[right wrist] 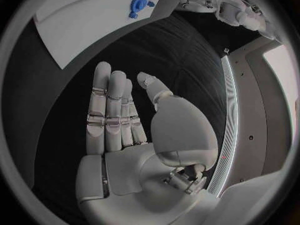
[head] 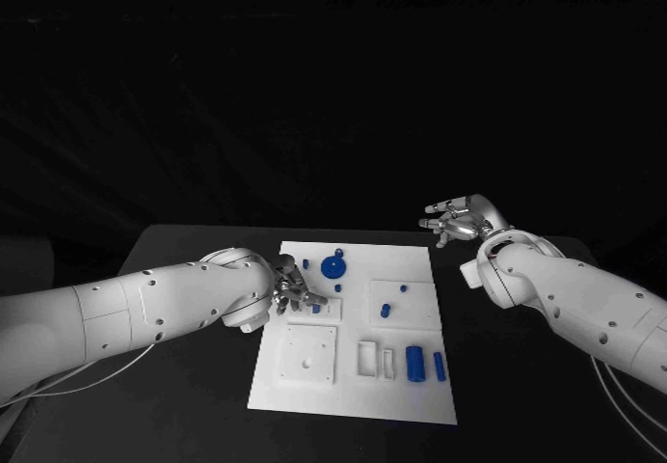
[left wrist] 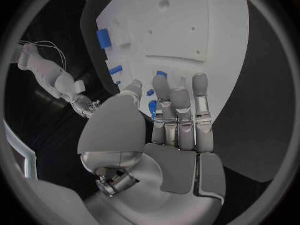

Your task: Assemble the parts on the task board

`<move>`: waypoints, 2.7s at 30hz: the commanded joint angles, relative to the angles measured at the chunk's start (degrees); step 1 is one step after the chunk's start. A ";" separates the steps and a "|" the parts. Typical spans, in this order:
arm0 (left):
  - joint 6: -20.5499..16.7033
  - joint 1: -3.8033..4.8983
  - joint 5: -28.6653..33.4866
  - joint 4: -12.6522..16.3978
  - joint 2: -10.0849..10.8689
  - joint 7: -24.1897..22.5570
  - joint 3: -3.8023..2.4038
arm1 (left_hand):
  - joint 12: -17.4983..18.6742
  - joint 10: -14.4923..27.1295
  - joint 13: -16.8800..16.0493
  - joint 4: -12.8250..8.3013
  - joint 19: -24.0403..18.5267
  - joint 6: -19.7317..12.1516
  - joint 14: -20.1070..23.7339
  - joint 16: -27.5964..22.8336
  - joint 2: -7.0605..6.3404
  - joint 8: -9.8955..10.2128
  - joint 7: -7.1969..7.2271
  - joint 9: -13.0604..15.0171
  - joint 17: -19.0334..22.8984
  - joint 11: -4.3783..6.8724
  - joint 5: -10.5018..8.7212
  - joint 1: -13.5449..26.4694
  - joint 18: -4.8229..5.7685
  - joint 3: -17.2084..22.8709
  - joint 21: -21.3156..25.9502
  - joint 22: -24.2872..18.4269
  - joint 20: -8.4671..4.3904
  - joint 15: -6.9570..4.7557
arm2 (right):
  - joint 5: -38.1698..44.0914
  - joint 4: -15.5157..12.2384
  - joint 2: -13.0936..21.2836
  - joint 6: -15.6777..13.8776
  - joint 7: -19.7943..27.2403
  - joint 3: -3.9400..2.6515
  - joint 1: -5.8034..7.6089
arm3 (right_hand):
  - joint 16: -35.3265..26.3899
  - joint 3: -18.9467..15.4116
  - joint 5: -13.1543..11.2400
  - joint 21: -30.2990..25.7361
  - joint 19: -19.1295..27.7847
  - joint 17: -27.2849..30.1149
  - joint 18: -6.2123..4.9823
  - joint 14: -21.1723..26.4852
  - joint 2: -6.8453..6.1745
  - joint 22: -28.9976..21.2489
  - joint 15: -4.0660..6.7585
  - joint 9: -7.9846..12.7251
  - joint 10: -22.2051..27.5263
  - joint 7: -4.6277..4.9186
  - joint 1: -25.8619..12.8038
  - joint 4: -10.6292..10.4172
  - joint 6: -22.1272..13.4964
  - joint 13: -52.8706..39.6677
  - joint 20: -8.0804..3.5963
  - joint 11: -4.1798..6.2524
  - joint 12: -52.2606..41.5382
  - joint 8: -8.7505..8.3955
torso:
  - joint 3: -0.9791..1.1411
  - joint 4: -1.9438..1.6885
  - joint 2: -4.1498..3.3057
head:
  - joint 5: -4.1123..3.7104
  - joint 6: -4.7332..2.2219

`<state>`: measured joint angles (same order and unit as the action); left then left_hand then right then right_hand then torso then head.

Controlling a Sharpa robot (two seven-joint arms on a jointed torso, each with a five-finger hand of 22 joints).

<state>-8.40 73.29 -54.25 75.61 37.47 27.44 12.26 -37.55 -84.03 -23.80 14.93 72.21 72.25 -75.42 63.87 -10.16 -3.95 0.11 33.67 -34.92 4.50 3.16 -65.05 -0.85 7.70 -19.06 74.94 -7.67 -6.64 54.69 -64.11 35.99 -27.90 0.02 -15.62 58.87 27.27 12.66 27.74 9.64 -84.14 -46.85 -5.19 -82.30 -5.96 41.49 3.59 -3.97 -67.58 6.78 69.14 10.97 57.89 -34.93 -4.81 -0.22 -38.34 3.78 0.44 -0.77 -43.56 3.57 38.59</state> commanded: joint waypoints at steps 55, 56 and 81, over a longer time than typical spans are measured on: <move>3.29 -1.06 0.67 -5.21 -3.80 0.23 1.02 | 0.16 -0.33 -0.38 -6.56 0.41 -0.97 0.82 1.08 5.18 -0.76 -0.06 -0.03 1.15 -0.50 0.73 0.94 0.81 -0.10 0.70 0.98 0.00 -0.05 | -0.27 -0.11 -0.14 0.58 0.26 -0.02 -0.11 | -0.31 -0.23 0.56 0.47 -1.16 -0.05 -0.35 -0.18 -0.02 -0.49 -0.20 0.05 0.48 0.06 -0.40 -0.63 -0.39 0.01 0.37 0.05 -0.21 -0.18 | 0.00 -0.06 0.00 | -0.53 0.61; 3.30 -1.08 0.69 -5.27 -3.83 0.21 1.03 | 0.16 -0.32 -0.38 -6.86 0.41 -1.00 0.82 1.09 5.34 -0.75 -0.05 -0.04 1.17 -0.49 0.79 0.87 0.80 -0.19 0.71 0.97 0.00 -0.07 | -0.27 -0.10 -0.14 0.58 0.26 -0.02 -0.11 | -0.31 -0.23 0.56 0.47 -1.16 -0.05 -0.35 -0.18 -0.02 -0.49 -0.20 0.05 0.48 0.06 -0.40 -0.63 -0.39 0.01 0.37 0.05 -0.21 -0.18 | 0.00 -0.06 0.00 | -0.53 0.62; 2.55 -1.21 2.56 -4.85 -3.63 -1.54 1.08 | 0.80 -0.55 0.04 -16.22 0.13 -2.07 0.91 1.00 12.09 -0.20 0.10 -2.83 1.48 -0.54 9.55 -6.88 0.64 -1.75 0.65 1.03 0.18 0.04 | -0.39 0.08 -0.28 0.68 0.25 -0.02 -0.40 | -0.28 -0.14 0.89 0.55 -1.18 -0.06 -0.35 -0.21 -0.01 -0.66 -0.20 0.06 0.46 0.05 -0.58 -0.83 -0.40 -0.03 0.37 0.07 -0.28 -0.18 | 0.00 -0.07 0.01 | -0.49 0.78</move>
<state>-5.54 72.29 -52.73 70.56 33.92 26.94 13.22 -36.98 -83.92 -23.82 -0.23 72.19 70.52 -74.80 64.79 0.76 -4.38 0.21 30.87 -33.50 4.17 12.43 -70.27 -0.86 5.29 -18.61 74.94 -7.68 -6.81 54.32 -64.00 35.75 -27.88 0.00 -15.62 58.52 27.27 12.51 28.44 9.86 -84.14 -46.85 -5.18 -82.30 -5.96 40.90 3.59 -3.97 -67.58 6.84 69.14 10.51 57.82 -34.95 -4.81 -0.22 -38.34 3.78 0.43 -0.83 -43.56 3.11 39.39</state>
